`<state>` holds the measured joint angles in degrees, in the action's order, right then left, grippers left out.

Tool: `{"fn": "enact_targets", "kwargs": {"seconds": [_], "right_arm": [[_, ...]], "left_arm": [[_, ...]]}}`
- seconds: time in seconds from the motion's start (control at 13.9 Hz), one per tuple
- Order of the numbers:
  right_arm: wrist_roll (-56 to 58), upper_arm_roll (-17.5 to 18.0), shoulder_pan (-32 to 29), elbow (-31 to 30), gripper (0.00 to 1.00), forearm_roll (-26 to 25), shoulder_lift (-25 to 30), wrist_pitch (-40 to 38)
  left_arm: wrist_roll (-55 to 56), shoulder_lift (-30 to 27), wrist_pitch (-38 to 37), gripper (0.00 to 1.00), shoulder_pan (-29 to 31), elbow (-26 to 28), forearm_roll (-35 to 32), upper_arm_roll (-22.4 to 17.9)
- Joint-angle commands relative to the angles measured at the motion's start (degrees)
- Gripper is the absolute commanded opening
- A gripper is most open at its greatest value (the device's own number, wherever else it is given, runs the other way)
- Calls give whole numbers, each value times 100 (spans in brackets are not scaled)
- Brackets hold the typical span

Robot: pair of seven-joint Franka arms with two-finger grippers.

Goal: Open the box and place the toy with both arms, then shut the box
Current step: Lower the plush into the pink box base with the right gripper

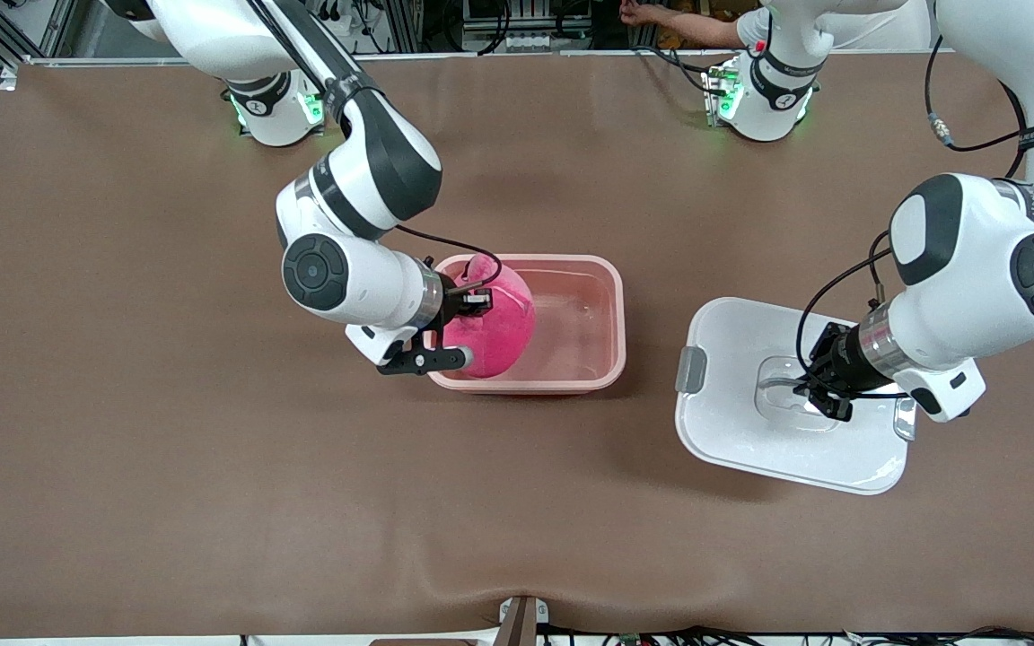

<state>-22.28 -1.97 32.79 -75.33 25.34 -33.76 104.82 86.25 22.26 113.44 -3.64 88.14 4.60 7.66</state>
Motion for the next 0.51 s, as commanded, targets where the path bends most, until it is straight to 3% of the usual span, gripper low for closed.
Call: {"fn": "enact_targets", "kwargs": {"seconds": [0.0, 0.43], "right_arm": [[-110, -67, 52, 186, 0, -29, -210, -6], [-119, -67, 271, 186, 0, -423, -596, 267]], "left_arm": [[-90, -231, 90, 0, 3, 239, -91, 16], [-108, -231, 90, 0, 12, 265, -91, 16]]}}
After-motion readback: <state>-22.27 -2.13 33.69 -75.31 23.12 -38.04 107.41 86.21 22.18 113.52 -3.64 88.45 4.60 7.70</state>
